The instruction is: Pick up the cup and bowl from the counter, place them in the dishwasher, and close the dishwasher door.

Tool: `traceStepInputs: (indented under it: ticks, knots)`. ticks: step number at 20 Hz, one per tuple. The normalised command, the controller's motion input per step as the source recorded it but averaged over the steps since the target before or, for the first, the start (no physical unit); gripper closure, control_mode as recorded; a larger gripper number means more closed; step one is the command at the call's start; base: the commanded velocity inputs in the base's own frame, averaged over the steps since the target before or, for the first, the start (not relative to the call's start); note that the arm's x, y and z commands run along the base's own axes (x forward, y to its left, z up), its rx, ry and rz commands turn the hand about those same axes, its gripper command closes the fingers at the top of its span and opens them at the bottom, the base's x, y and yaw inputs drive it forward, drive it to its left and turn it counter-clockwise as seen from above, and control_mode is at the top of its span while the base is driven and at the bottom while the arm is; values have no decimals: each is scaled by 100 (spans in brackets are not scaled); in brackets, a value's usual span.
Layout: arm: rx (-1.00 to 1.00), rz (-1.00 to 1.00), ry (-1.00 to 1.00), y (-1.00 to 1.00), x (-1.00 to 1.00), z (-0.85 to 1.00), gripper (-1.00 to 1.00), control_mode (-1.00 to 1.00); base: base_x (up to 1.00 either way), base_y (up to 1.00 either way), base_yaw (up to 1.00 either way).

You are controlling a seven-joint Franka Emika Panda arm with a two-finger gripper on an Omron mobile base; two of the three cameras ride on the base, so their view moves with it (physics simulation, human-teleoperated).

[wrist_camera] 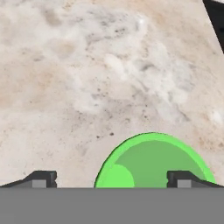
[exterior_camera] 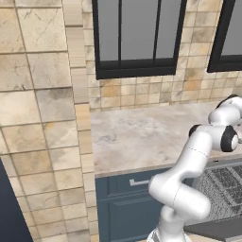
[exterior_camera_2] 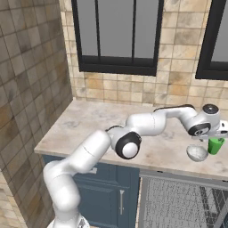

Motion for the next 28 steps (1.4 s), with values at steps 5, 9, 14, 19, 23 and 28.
traceStepInputs:
  ticks: [5,9,14,19,23,28]
  knots:
    - [0,0,0,-11,20,-23,100,-100,0,0,0]
    - [0,0,-1,0,5,-9,100,-100,0,0,0]
    - [0,0,-5,43,-9,0,100,-100,0,0,0]
    - [-5,0,-1,100,-1,-26,100,-100,0,0,0]
    - [-14,0,0,100,0,-45,100,-100,0,0,0]
    - [-19,0,0,100,0,-45,100,-100,0,0,0]
